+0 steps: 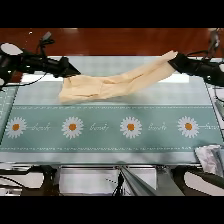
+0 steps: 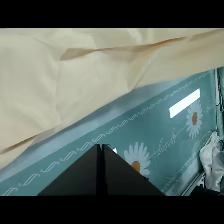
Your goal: Fold the shirts.
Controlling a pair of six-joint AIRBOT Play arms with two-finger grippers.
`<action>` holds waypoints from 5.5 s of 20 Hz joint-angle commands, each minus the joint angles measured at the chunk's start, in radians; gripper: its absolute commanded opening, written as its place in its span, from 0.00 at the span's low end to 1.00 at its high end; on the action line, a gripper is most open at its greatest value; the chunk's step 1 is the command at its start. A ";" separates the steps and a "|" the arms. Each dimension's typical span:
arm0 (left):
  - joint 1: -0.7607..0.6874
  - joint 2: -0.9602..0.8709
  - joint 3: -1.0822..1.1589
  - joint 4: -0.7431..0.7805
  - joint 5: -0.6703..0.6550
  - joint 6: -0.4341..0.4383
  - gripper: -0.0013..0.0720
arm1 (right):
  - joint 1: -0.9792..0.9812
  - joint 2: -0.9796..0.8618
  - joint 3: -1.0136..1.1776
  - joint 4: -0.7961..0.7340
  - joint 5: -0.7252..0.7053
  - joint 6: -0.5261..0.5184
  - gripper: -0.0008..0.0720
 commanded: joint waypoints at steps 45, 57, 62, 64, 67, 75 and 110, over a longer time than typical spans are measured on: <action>0.160 0.692 0.000 -0.118 0.042 -0.046 0.05 | 0.554 0.013 0.001 -0.420 -0.147 0.385 0.04; 0.160 0.739 -0.001 -0.055 0.009 -0.065 0.05 | 0.685 -0.112 0.001 -0.349 -0.235 0.399 0.61; 0.160 0.736 -0.001 0.116 0.009 -0.064 0.05 | 0.486 0.127 0.001 -0.765 0.146 0.394 0.60; 0.160 0.731 -0.001 0.194 0.009 -0.065 0.17 | 0.399 0.186 -0.006 -1.070 0.444 0.406 0.57; 0.160 0.728 -0.001 0.267 0.009 -0.090 0.60 | 0.206 0.199 -0.122 -1.006 0.628 0.365 0.79; 0.159 0.727 -0.001 0.433 -0.087 -0.130 0.62 | 0.140 0.198 -0.551 -0.256 0.325 0.280 0.85; 0.160 0.372 -0.136 0.350 0.354 0.027 0.62 | -0.813 0.639 0.018 -1.515 1.139 0.401 0.04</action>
